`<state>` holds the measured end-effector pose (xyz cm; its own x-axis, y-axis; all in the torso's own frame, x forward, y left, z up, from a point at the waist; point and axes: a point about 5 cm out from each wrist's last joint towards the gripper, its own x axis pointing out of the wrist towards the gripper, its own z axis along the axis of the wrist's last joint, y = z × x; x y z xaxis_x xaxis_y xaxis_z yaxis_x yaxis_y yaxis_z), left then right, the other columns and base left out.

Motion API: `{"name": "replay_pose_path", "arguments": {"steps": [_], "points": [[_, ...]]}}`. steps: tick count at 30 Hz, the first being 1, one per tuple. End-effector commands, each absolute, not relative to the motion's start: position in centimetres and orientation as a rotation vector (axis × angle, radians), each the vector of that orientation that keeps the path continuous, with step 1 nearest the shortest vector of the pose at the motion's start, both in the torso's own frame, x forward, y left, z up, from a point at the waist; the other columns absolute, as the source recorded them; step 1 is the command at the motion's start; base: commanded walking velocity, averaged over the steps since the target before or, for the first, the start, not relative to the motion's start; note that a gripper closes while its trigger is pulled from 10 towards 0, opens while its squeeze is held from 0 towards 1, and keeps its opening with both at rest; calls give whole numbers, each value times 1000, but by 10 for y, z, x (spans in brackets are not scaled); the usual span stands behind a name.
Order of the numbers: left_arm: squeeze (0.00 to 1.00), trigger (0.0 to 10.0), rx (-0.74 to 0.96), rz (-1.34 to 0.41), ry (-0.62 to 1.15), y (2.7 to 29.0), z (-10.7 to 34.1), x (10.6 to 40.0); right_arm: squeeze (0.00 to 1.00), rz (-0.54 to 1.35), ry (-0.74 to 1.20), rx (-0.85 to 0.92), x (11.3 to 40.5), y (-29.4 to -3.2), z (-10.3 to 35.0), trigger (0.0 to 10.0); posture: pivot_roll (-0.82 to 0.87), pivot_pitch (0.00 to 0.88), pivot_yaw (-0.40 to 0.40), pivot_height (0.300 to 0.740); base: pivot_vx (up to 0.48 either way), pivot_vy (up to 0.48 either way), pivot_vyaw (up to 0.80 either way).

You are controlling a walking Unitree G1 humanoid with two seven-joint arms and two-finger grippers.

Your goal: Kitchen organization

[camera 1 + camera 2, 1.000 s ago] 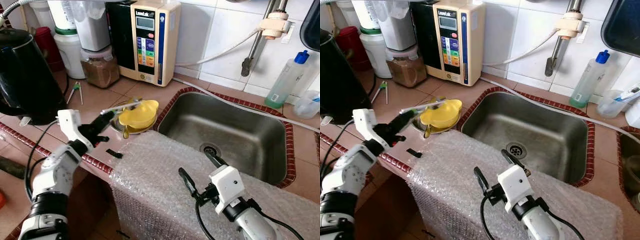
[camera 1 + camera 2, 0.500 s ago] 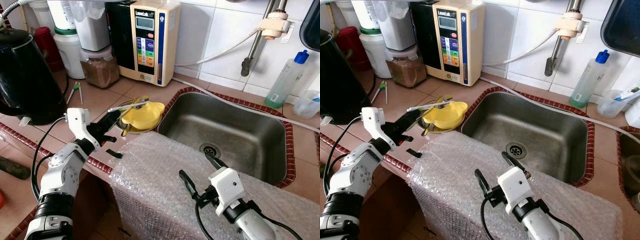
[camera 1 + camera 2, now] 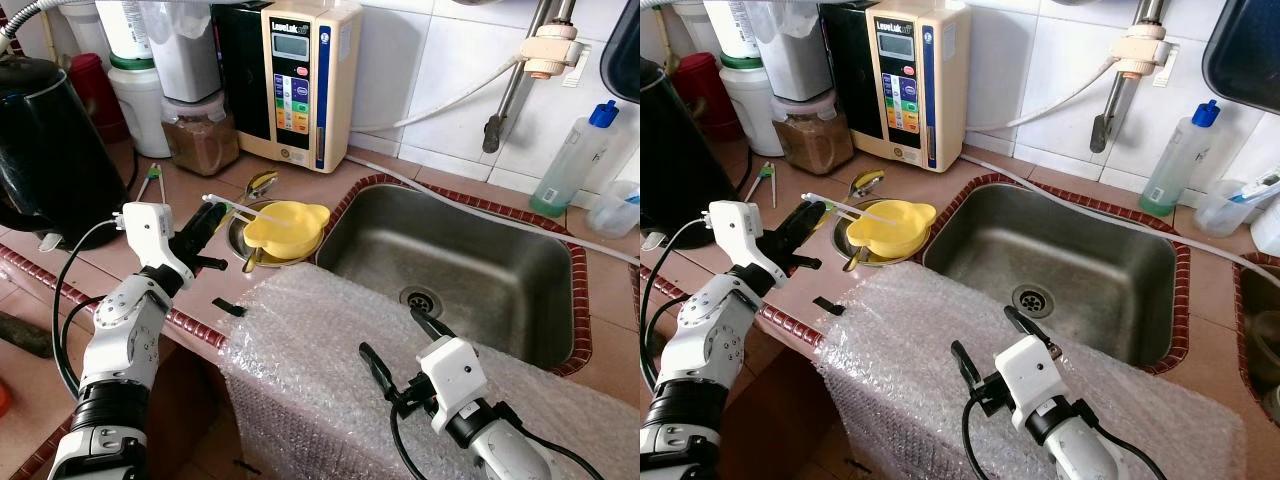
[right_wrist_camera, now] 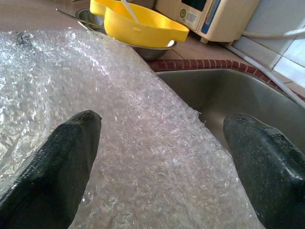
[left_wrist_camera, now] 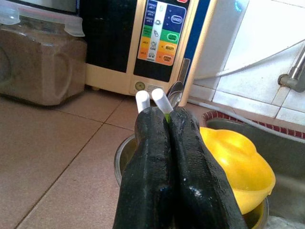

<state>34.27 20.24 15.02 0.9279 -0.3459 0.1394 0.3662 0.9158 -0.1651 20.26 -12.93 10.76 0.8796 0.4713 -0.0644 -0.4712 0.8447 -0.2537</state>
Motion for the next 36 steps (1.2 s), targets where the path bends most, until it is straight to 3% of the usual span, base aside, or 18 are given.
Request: {"name": "replay_pose_path", "arguments": {"steps": [1,12,35,36], "points": [[0,0,-170,-390,-140,199,159,345,0,491,-8,-276,204,-131,109,10000,81,0,18,740,0,0,0],[0,0,-197,-429,-256,180,192,352,0,490,-5,-287,204,-133,108,10000,75,0,12,740,0,0,0],[0,0,-198,-568,-163,150,167,337,0,489,-4,-307,204,-134,108,10000,68,0,3,740,0,0,0],[0,3255,-204,-568,-155,148,165,336,0,487,-2,-308,204,-134,108,10000,67,0,4,740,0,0,0]]}}
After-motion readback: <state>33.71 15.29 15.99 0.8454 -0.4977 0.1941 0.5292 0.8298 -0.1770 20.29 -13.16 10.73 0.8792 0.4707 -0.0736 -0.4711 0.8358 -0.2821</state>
